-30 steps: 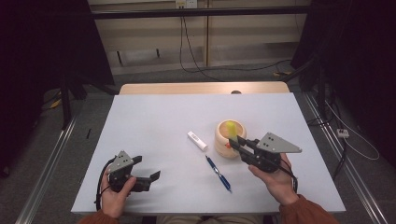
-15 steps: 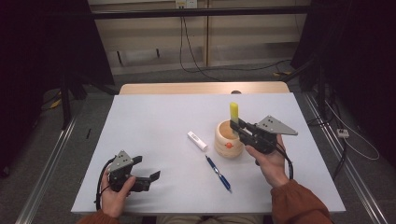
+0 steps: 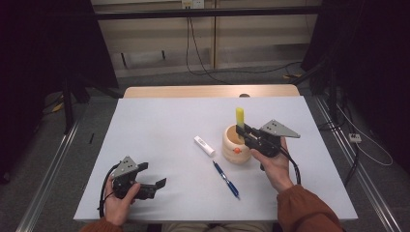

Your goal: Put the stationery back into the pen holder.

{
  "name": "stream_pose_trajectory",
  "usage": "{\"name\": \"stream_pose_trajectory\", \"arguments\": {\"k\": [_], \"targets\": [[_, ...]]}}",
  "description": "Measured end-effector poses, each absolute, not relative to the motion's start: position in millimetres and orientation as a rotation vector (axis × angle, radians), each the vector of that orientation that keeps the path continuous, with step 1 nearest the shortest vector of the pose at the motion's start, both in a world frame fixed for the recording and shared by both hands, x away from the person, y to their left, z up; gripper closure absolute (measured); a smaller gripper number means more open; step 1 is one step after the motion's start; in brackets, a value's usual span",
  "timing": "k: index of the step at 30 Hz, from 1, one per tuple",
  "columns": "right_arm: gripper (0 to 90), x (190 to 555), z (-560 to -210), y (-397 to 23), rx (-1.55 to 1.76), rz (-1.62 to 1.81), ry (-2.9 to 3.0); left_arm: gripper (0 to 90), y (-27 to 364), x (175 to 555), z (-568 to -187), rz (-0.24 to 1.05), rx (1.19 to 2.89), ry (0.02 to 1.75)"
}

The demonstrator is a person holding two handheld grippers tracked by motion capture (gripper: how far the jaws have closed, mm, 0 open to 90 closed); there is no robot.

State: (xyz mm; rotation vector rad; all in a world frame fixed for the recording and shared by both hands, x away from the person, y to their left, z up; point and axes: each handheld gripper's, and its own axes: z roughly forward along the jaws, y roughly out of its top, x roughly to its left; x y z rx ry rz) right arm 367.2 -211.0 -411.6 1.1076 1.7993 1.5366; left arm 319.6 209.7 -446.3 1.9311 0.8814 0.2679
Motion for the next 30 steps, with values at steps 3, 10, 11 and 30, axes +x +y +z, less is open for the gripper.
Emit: {"name": "stream_pose_trajectory", "arguments": {"k": [3, 10, 11, 30], "targets": [[77.3, 367.8, -413.8, -211.5, 1.114, 1.532, 1.807, 6.0, 210.1, 319.8, -446.5, 0.268, 1.928, 0.884], [59.9, 367.0, -412.5, -211.5, 1.121, 1.549, 1.807, 6.1, 208.8, 319.7, -446.9, 0.265, 1.937, 0.879], [56.3, 366.1, -411.2, -212.0, 1.110, 1.535, 1.818, 6.0, 208.8, 319.7, -447.0, 0.265, 1.936, 0.876], [23.1, 355.8, -399.2, -224.0, 1.132, 1.452, 1.866, 6.0, 209.6, 320.0, -447.3, 0.262, 1.934, 0.885]]}}
